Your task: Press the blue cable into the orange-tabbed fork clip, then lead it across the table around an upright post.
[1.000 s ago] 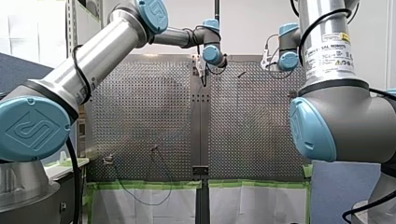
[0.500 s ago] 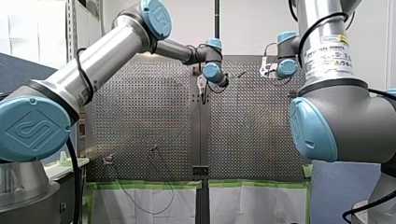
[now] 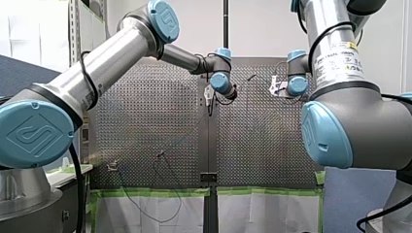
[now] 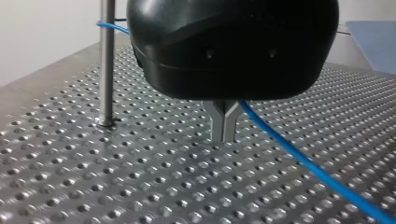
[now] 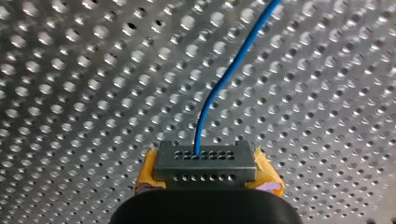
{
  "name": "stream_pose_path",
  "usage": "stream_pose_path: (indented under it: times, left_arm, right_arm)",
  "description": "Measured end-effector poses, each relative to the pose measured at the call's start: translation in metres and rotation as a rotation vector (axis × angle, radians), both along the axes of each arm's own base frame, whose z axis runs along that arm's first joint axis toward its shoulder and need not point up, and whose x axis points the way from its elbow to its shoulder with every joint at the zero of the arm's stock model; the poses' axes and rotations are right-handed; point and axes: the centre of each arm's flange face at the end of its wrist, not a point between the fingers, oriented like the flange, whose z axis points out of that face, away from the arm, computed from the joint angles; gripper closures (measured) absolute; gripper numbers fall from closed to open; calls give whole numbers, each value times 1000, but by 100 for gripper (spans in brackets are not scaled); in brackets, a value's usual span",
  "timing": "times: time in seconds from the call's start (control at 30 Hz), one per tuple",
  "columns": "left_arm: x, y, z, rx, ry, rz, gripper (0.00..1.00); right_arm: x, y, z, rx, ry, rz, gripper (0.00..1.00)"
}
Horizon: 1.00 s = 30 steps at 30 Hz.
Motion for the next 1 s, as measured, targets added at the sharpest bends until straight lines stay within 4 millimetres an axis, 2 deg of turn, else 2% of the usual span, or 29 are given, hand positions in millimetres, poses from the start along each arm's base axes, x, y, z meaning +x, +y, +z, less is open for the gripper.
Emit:
stream_pose_path:
  times: [0.03,0.1,0.13,0.17,0.2,0.23,0.3,0.43,0.5,0.57,0.6,0.73,0.8,1.0]
  left_arm:
    - [0,0,-3,1,2,0,96]
    - [-1,1,-9,5,6,1,74]
    - [-1,1,-11,7,8,1,74]
    - [-1,2,-12,9,9,1,61]
    - [-2,2,-13,10,9,1,53]
    - [-2,2,-13,12,9,2,53]
    - [-2,2,-14,17,8,4,40]
    - [-1,4,-14,22,6,19,35]
    - [-1,4,-14,22,5,27,25]
    - [-1,5,-14,21,5,30,21]
    - [-1,5,-14,21,5,31,16]
    - [0,5,-14,19,6,35,10]
    - [-1,5,-15,19,7,36,2]
    - [-1,7,-19,22,12,44,0]
  right_arm:
    - [1,0,-1,2,0,2,100]
    - [3,2,-5,9,1,5,100]
    - [4,2,-6,12,1,6,100]
    - [5,3,-8,14,1,7,100]
    - [5,4,-10,17,1,7,100]
    - [6,5,-11,20,1,7,100]
    - [6,7,-14,26,2,7,100]
    - [7,9,-22,38,5,3,100]
    - [7,10,-28,48,8,2,100]
    - [7,10,-35,59,11,0,100]
    - [7,10,-42,69,14,-3,100]
    - [6,10,-64,97,20,-15,100]
    - [5,11,-74,105,20,-18,100]
    - [3,8,-103,128,28,-27,100]
